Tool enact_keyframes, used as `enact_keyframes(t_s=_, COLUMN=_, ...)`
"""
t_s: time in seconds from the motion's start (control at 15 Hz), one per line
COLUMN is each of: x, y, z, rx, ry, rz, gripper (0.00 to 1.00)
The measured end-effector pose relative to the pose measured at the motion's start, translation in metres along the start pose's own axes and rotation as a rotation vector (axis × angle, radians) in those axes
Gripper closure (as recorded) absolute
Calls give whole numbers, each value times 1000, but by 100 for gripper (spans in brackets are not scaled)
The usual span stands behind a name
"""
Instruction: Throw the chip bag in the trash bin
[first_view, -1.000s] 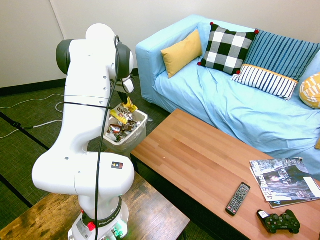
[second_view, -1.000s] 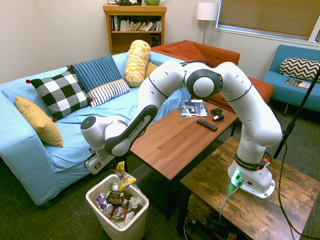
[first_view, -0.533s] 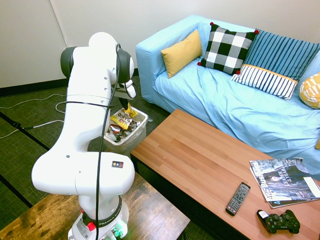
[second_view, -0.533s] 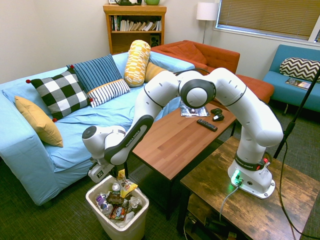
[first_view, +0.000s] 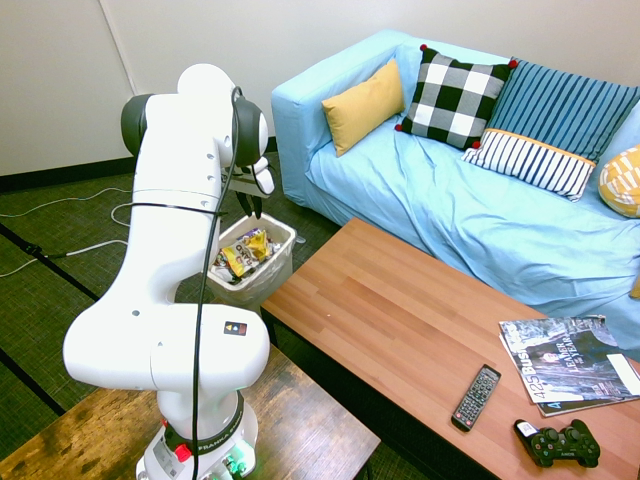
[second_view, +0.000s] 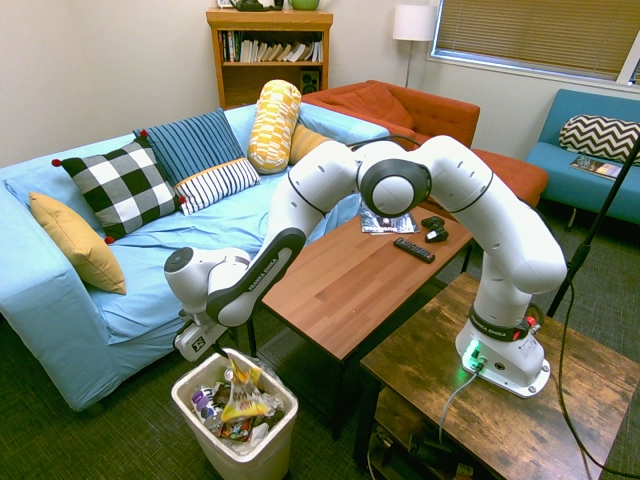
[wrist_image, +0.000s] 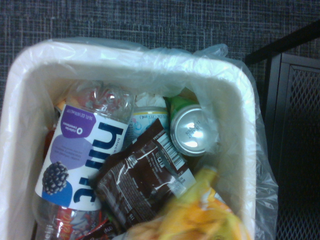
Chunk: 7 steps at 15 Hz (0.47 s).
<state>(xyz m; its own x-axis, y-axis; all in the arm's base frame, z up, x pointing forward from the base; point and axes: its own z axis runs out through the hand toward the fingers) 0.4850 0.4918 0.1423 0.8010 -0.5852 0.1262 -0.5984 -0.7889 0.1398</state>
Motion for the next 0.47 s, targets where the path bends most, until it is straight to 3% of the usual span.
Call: enact_keyframes(t_s=0.47, x=1, y=-5, z=-8, rx=14, ry=8, rz=-1, gripper=0)
